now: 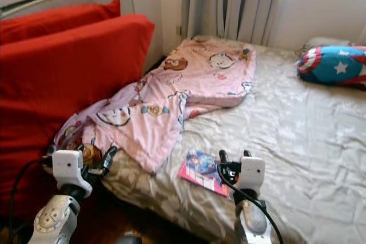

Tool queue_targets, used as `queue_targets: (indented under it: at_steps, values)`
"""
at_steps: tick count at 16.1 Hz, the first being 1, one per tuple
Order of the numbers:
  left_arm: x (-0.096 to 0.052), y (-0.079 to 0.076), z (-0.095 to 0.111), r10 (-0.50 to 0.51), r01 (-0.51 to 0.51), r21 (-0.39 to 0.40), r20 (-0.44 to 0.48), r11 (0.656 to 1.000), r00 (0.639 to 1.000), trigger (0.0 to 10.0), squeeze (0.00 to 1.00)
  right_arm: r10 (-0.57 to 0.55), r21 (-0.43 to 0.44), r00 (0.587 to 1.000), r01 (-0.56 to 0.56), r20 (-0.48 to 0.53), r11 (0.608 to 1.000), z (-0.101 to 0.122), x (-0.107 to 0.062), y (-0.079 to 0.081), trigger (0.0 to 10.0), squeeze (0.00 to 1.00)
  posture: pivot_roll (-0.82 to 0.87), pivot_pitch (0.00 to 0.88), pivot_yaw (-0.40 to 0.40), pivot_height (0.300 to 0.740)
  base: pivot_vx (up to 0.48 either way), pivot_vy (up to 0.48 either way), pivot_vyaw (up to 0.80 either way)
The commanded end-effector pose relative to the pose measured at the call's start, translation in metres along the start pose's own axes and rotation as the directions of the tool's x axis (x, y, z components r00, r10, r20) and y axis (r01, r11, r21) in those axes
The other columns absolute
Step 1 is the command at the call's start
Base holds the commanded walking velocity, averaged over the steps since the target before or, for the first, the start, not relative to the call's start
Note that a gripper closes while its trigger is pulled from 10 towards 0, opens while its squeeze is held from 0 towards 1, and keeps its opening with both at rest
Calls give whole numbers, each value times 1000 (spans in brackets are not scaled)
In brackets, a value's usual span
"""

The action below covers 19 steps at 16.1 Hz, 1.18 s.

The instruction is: Clean up the room

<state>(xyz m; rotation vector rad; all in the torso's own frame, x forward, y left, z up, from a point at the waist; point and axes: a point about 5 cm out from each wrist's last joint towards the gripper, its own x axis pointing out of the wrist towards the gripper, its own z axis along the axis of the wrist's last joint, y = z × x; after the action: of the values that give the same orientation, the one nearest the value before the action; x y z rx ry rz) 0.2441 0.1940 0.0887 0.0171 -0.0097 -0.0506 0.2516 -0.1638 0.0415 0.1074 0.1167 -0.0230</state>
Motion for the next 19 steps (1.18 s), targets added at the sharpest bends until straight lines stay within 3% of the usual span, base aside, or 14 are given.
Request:
queue_targets:
  at_steps: [1,13,16,19]
  values:
    - [-1,0,2,-7,7,9,-2,1000,1000,10000,0,-1,-7,1000,1,0,1000,0,1,0,10000,0,82,0,-13,652,0,0,0]
    - [-2,-2,1,-7,7,-1,-17,1000,1000,10000,0,23,-25,1000,-23,-3,999,-1,1,3,10000,0,87,0,-18,652,0,0,0]
    - [-3,-1,1,-10,10,-6,-22,1000,1000,10000,0,49,-44,998,-47,30,998,4,0,6,10000,0,86,0,-14,652,0,0,800]
    - [-3,0,1,-11,11,-2,-26,1000,1000,10000,0,16,-20,1000,-16,8,1000,0,0,3,10000,0,87,0,-12,652,0,0,0]
